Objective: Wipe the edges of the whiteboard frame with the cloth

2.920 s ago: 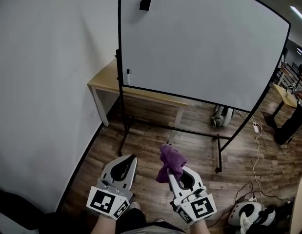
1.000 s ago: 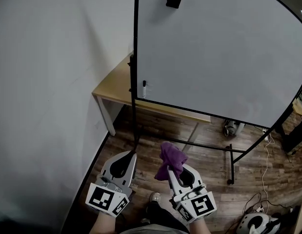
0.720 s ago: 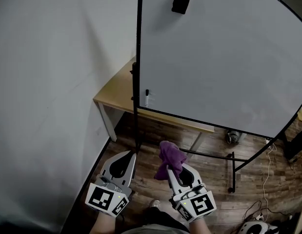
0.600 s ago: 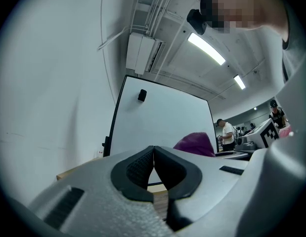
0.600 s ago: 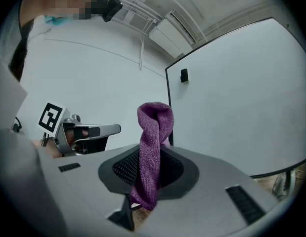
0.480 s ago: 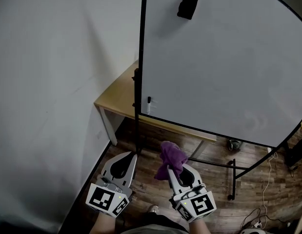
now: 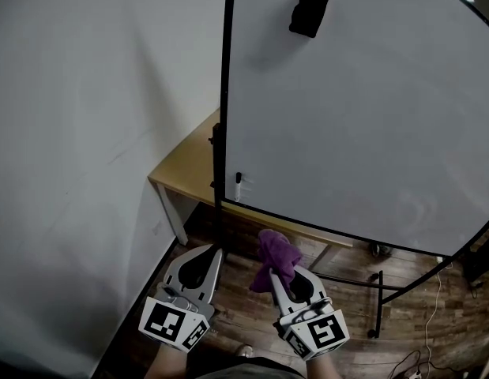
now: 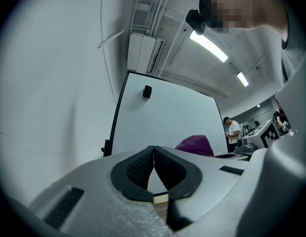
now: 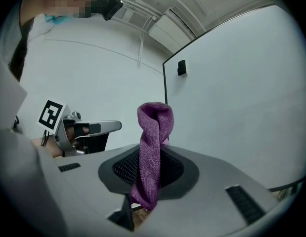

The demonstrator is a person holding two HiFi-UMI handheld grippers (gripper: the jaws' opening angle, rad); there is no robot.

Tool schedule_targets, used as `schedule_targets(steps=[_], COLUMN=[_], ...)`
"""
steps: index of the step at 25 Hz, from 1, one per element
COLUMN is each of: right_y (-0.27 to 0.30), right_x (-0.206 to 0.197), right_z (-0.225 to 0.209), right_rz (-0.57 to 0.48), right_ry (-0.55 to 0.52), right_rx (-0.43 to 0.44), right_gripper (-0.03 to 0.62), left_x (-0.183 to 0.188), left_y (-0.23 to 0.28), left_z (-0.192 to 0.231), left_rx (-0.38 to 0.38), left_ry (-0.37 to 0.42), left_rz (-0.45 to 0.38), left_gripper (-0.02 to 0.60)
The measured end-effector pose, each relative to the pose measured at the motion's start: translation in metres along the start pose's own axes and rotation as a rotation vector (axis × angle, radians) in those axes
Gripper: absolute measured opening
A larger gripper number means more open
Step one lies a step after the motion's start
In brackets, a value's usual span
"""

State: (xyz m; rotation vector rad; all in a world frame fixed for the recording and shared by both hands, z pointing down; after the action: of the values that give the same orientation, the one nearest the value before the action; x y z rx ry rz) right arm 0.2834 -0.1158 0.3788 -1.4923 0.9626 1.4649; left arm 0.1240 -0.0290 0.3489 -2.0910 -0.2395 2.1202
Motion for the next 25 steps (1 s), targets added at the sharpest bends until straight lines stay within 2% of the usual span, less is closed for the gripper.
schedule_targets(steps=[5,11,25], right_y=[0.019,0.051,0.163], right_x=[-0.005,-0.015,-0.015], right_z=[-0.01,-0.01,-0.007], right_rz=[0.005,0.033,0.02], right_ry=[0.026,0.034,0.038], right_rx=[0.013,-0.005,-0.136], right_gripper=[0.072,0.072,0.072], left_x=[-0.006,-0.015,-0.022], left_y=[0.013,0.025,0.086], left_z=[0.008,0.042,0.147], left_rx=[-0.005,-0.007,-0.165], left_ry=[0.005,-0.014,-0.032], left_rz=[0.017,0.029,0.059], left_gripper=[0.018,0.018,0.018])
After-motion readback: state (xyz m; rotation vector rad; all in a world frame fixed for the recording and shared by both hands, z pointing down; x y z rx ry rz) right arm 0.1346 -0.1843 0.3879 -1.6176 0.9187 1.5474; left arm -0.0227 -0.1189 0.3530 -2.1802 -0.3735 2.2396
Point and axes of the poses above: the fingertips, and each gripper's own axes: y forward along the fingers, z to its left, x out of its top, the point moved 6 cm from there along -y, backward along the fingers
